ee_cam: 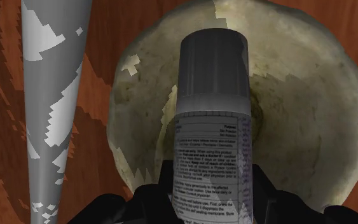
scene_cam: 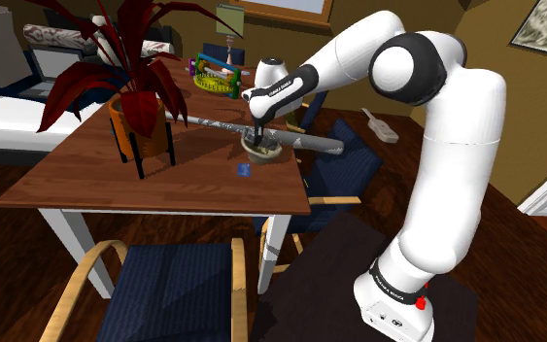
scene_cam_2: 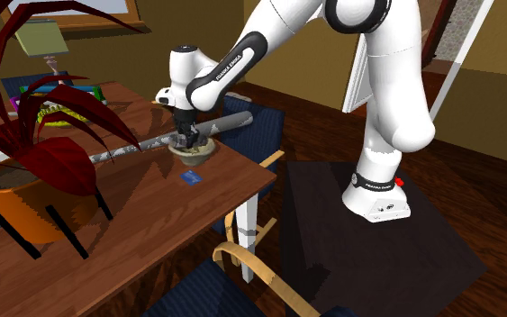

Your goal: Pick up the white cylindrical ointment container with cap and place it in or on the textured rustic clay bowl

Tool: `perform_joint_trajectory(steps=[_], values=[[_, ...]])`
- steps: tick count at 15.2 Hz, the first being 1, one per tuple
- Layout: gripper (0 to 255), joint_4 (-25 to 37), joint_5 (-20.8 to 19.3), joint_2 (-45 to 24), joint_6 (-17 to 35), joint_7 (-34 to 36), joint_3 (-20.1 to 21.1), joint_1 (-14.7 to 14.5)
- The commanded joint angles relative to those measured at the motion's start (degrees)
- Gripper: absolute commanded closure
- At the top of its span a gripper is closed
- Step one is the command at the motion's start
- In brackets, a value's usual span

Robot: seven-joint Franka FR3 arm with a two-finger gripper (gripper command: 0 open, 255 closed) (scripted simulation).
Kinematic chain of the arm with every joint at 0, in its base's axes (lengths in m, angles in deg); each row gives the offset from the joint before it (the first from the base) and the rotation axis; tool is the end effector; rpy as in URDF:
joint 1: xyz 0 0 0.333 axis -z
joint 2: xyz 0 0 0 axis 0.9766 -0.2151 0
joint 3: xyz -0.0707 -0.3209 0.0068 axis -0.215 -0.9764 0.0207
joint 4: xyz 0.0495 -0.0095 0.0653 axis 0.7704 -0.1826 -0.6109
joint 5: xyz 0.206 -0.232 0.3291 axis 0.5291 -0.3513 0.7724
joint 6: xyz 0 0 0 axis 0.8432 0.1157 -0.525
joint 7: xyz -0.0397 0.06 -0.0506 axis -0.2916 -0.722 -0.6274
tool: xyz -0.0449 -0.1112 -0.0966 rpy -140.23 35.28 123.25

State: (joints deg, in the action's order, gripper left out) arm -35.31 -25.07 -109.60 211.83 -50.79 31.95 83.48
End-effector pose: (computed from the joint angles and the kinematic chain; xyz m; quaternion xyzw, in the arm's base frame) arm 0.6850 -0.1415 0.2457 0.9183 0.3761 0.0649 0.1048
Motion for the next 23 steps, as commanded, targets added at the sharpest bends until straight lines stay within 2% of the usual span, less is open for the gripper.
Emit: perform_joint_trajectory(steps=[1, 6, 7, 12, 16, 23], values=[[255, -0.01, 0.0, -0.16, 0.18, 0.01, 0.0, 0.01], [255, -0.01, 0.0, -0.16, 0.18, 0.01, 0.0, 0.02], [0, -0.02, 0.0, -0.15, 0.18, 0.02, 0.0, 0.01], [0, -0.01, 0.0, -0.16, 0.18, 0.02, 0.0, 0.01], [0, -0.55, -0.25, 5.52, -5.0, 0.17, 0.04, -0.59], [0, -0.55, -0.25, 5.52, -5.0, 0.17, 0.05, -0.58]])
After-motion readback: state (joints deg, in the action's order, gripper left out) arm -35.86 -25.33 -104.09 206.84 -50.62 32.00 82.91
